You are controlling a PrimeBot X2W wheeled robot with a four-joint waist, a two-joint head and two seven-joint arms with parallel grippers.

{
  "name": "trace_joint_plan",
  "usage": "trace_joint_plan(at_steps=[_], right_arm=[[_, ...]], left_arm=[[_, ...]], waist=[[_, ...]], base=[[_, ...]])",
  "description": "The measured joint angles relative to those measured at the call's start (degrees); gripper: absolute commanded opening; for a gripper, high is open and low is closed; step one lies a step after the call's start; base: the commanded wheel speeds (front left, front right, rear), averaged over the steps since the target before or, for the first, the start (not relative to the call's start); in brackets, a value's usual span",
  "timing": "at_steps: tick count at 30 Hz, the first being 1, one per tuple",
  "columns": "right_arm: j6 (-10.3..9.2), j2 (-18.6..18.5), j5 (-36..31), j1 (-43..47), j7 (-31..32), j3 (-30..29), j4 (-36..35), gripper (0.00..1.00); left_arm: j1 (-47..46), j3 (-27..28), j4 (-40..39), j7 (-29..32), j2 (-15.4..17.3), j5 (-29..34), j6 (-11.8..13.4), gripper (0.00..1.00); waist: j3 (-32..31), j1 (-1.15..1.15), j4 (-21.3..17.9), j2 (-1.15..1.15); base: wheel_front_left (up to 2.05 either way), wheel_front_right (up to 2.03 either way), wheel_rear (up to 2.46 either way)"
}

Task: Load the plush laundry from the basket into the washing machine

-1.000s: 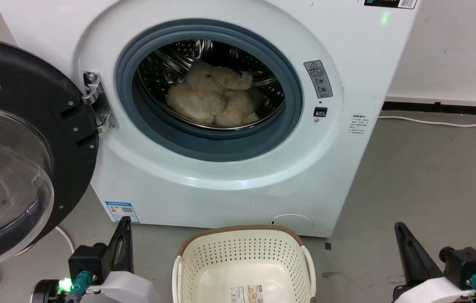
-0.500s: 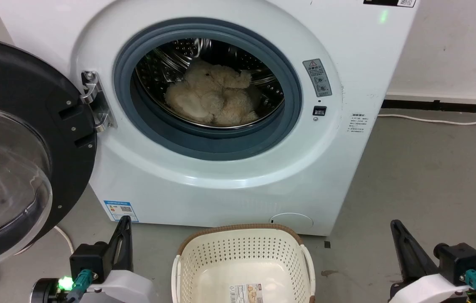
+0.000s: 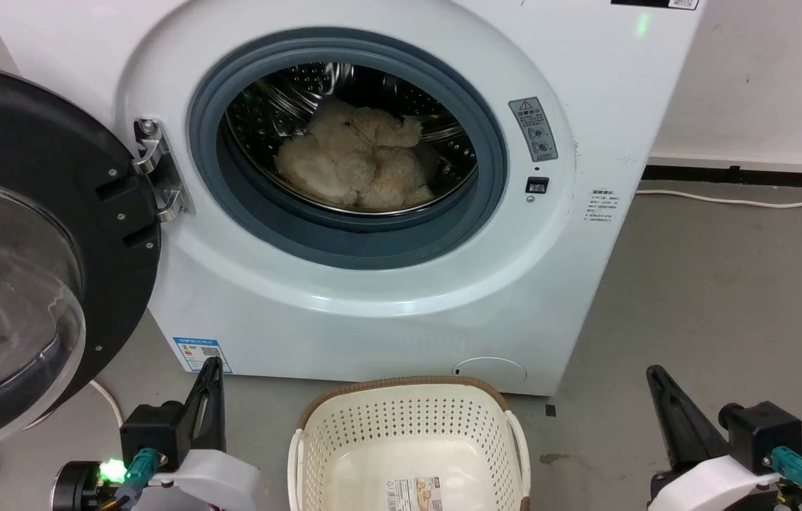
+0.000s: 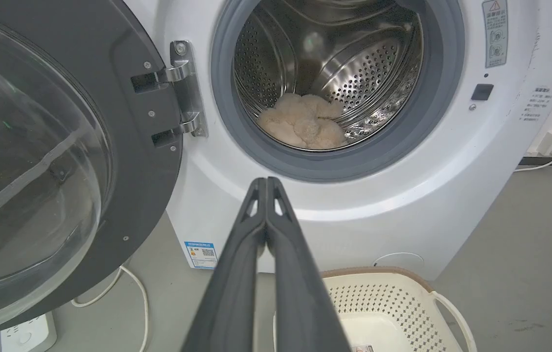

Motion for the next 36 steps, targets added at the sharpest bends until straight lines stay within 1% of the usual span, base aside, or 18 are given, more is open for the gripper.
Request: trace_joint_plan(at_steps=[15,36], right_arm=[[0.00,0.0,-1.5,-1.4,0.2,0.5,0.6,0.00],[0.00,0.0,-1.7,-2.1,0.3,0.6,0.8,0.00]], left_arm=[[-0.1,1.1,0.3,0.8,-1.4,2.3,-1.5,0.00],[-0.3,1.5,0.3,0.9,-1.5,2.8,-1.6,0.00]], waist=[[0.3,0.00,-0.2,0.00],[0.3,0.00,-0.2,0.00]], base=[[0.00,0.00,0.00],[0.00,0.00,0.00]])
